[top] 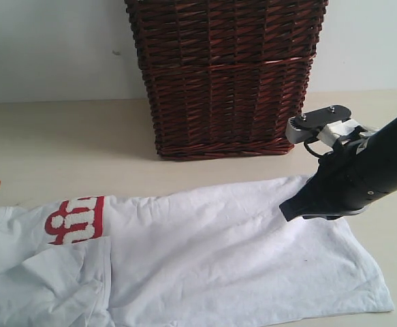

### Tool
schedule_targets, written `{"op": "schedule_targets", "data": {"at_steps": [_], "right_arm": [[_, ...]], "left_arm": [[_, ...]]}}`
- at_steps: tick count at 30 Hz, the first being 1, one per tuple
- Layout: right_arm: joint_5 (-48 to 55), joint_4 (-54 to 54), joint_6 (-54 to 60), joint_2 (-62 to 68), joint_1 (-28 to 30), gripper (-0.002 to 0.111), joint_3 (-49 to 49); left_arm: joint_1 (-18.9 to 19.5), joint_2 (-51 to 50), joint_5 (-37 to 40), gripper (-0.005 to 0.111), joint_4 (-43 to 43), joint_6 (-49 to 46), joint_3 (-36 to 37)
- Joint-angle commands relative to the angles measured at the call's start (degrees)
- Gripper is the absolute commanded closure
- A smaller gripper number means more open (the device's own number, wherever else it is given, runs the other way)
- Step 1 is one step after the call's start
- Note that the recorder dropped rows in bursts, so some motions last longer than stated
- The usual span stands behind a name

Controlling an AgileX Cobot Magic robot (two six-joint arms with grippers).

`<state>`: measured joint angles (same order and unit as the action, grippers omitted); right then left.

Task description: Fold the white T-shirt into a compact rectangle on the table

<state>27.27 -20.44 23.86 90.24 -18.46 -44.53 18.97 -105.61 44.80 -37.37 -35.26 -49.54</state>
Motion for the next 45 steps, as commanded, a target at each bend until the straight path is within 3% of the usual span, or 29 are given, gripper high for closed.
{"op": "schedule_targets", "data": {"at_steps": [1, 5, 10, 15, 19, 27, 31, 32, 37, 40, 43, 45], "right_arm": [[-0.3, -0.4, 0.5, -0.4, -0.2, 0.108, 0.2], [0.0, -0.6, 0.5, -0.4, -0.2, 0.108, 0.2], [0.0, -1.4, 0.6, -1.5, -0.2, 0.108, 0.2], [0.8, -7.6, 7.6, -2.1, -0.2, 0.108, 0.2], [1.5, -10.9, 11.2, -2.1, -0.2, 0.108, 0.2], [2.9, -12.7, 13.5, -3.8, -0.2, 0.108, 0.2], [3.2, -13.2, 13.5, -4.6, -0.2, 0.108, 0.2], [3.4, -13.3, 13.5, -5.0, -0.2, 0.108, 0.2], [3.6, -13.3, 13.5, -5.0, -0.2, 0.108, 0.2], [3.6, -13.3, 13.5, -5.0, -0.2, 0.108, 0.2], [3.6, -13.3, 13.5, -5.0, -0.2, 0.108, 0.2], [3.6, -13.3, 13.5, -5.0, -0.2, 0.108, 0.2]], "left_arm": [[-0.1, 5.3, 2.5, 0.107, 1.7, 1.3, -2.7], [-0.1, 9.0, 3.8, 0.107, 16.8, 14.1, -6.6], [-0.1, 11.8, 11.1, 0.107, 36.0, 28.6, -14.4], [-0.3, 13.0, 21.0, 0.107, 38.1, 31.4, -27.7], [-3.4, 13.1, 25.2, 0.107, 37.4, 33.3, -35.5], [-20.1, 13.3, 25.2, 0.107, 26.2, 32.7, -36.9], [-31.2, 13.0, 18.4, 0.107, 21.1, 33.1, -33.0], [-36.4, 12.4, 15.7, 0.107, 19.9, 33.1, -31.2], [-51.0, 8.0, 10.4, 0.105, 21.8, 32.4, -27.4], [-56.2, 5.3, 9.9, 0.088, 22.1, 32.3, -26.9], [-61.1, 2.9, 5.6, 0.045, 23.1, 32.9, -26.9], [-61.4, 2.8, 3.7, 0.045, 24.6, 34.4, -26.9]]}}
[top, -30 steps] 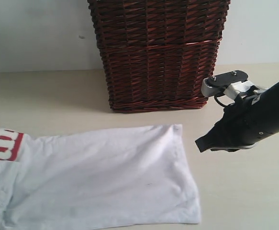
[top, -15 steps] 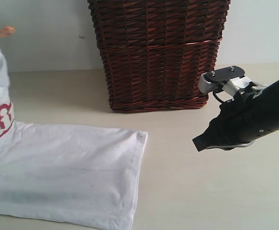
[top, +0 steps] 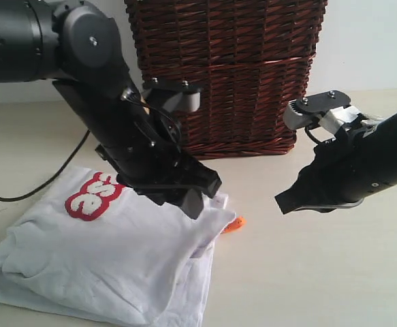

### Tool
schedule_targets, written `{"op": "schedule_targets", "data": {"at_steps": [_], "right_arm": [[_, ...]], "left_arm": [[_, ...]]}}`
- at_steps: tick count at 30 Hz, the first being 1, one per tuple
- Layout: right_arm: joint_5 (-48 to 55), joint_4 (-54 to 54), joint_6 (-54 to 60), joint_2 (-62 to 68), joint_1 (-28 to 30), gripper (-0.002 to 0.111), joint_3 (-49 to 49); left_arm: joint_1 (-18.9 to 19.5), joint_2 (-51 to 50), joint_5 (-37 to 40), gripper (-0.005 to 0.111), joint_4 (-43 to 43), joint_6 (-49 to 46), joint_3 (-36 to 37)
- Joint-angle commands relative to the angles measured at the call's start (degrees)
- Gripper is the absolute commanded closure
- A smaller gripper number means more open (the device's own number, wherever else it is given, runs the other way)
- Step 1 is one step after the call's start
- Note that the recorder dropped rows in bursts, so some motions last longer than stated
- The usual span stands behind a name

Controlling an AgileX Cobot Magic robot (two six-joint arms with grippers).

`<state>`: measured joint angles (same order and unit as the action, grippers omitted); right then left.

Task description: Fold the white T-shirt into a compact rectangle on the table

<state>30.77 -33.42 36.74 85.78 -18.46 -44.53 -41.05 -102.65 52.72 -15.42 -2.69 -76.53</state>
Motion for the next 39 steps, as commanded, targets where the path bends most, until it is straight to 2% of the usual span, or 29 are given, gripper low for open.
{"op": "schedule_targets", "data": {"at_steps": [1, 5, 8, 16, 20, 25, 29, 39], "right_arm": [[0.1, -0.3, 0.6, -0.5, -0.2, 0.108, 0.2], [0.1, -0.4, 0.6, -0.5, -0.2, 0.108, 0.2], [0.1, -0.4, 0.6, -0.5, -0.2, 0.108, 0.2], [0.1, -0.4, 0.6, -0.5, -0.2, 0.108, 0.2], [0.1, -0.4, 0.6, -0.5, -0.2, 0.108, 0.2], [-0.2, -0.4, 0.6, -0.5, -0.2, 0.108, 0.2], [-0.3, -0.4, 0.6, -0.5, -0.2, 0.108, 0.2], [-0.8, -0.8, 2.1, -0.8, -0.2, 0.108, 0.2]], "left_arm": [[-1.4, 0.0, -4.4, 0.049, 3.2, 1.8, 0.1], [-1.4, 0.7, -3.0, 0.076, 8.2, 1.8, 0.1], [-1.4, 0.1, -2.2, 0.107, 8.8, 1.8, 1.3], [-1.2, -6.9, -5.1, 0.107, 8.8, 1.6, 8.5], [-1.2, -10.7, -5.4, 0.107, 8.2, 1.6, 9.0], [-1.2, -11.5, -10.3, 0.107, 5.7, 1.0, 9.0], [-1.2, -9.2, -11.4, 0.107, 0.5, -4.9, 9.0], [-1.2, 7.3, -15.3, 0.107, 1.4, -5.2, 9.0]]}}
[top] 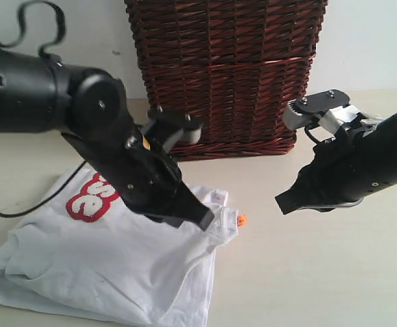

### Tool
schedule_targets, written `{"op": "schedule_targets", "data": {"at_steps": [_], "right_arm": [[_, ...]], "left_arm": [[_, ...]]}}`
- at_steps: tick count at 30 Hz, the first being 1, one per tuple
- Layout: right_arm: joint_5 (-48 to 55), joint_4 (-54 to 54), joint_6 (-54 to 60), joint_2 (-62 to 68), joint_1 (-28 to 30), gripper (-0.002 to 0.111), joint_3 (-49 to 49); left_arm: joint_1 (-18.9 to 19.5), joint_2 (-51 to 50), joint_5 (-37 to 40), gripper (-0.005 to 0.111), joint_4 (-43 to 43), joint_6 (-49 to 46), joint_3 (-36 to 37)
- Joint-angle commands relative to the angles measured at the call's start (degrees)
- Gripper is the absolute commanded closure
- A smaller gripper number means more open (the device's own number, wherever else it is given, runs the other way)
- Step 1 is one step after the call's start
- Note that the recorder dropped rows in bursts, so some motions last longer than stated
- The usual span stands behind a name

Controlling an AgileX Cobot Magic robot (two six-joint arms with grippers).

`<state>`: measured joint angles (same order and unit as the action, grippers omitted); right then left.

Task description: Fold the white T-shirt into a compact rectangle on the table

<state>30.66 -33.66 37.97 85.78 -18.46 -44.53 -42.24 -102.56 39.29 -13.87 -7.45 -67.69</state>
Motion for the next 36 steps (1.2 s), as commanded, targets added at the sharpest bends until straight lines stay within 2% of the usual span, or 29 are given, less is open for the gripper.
{"op": "schedule_targets", "data": {"at_steps": [1, 9, 12, 19, 24, 29, 32, 36], "right_arm": [[-0.6, -0.5, 0.9, -1.2, -0.2, 0.108, 0.3], [-10.5, -4.1, 1.4, -14.0, -0.2, 0.108, 8.2], [-12.2, -5.5, 1.4, -21.7, -0.2, 0.108, 11.3], [-13.1, -11.4, -0.6, -44.2, -0.2, 0.108, 15.2], [-10.9, -11.4, -2.5, -68.7, -0.2, 0.108, 15.4], [-12.1, -11.2, -2.5, -84.6, -0.2, 0.108, 15.4], [-13.1, -9.9, -5.2, -85.8, -0.2, 0.108, 15.4], [-13.8, 0.0, -15.7, -85.8, 1.6, 0.108, 15.4]], "left_arm": [[0.0, 9.5, -2.0, 0.107, 0.0, -0.4, 0.1], [0.0, 25.9, -2.8, 0.107, 3.7, -0.4, 0.2], [0.0, 31.5, -6.4, 0.107, 3.7, -0.4, 2.1], [0.0, 45.0, -16.7, 0.107, 4.6, -1.4, 12.9], [0.0, 61.9, -21.1, 0.107, 4.6, -1.4, 25.2], [0.0, 79.9, -22.5, 0.107, 4.6, -1.4, 30.4], [0.0, 87.9, -22.6, 0.107, 4.6, -1.5, 32.2], [0.0, 96.4, -22.3, 0.107, 6.0, -1.5, 34.3]]}}
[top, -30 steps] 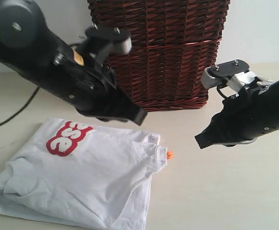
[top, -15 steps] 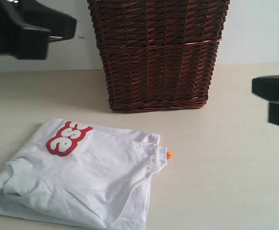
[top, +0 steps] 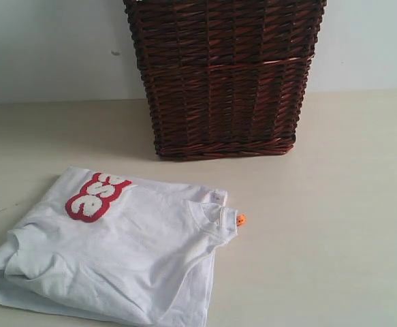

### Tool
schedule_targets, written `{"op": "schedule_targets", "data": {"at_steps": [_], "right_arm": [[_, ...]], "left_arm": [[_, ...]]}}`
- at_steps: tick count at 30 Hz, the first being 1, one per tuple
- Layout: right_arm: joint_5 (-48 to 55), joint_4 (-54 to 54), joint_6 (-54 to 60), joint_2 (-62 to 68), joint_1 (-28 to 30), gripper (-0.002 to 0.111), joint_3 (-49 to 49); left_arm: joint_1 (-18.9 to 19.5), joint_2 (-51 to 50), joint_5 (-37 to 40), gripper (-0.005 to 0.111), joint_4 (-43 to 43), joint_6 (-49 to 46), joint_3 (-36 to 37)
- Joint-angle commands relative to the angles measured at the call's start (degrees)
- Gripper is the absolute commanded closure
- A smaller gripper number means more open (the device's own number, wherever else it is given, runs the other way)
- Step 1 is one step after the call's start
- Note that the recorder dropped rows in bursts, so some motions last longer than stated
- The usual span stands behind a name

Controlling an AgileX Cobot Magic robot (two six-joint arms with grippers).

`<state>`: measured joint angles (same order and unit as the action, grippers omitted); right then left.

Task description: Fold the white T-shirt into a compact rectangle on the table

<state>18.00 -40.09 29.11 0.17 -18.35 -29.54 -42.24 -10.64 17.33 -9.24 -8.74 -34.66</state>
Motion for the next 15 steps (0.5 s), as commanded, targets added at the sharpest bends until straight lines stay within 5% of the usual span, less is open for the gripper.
{"op": "schedule_targets", "data": {"at_steps": [1, 15], "right_arm": [[-1.2, 7.9, -8.0, -0.2, 3.1, 0.108, 0.4], [-1.1, 8.1, -8.3, -0.2, 22.1, 0.108, 0.4]], "left_arm": [[0.0, 6.0, -0.2, 0.107, 1.5, -0.3, 1.4], [0.0, 8.2, -0.2, 0.107, 5.4, -0.4, 1.4]]}}
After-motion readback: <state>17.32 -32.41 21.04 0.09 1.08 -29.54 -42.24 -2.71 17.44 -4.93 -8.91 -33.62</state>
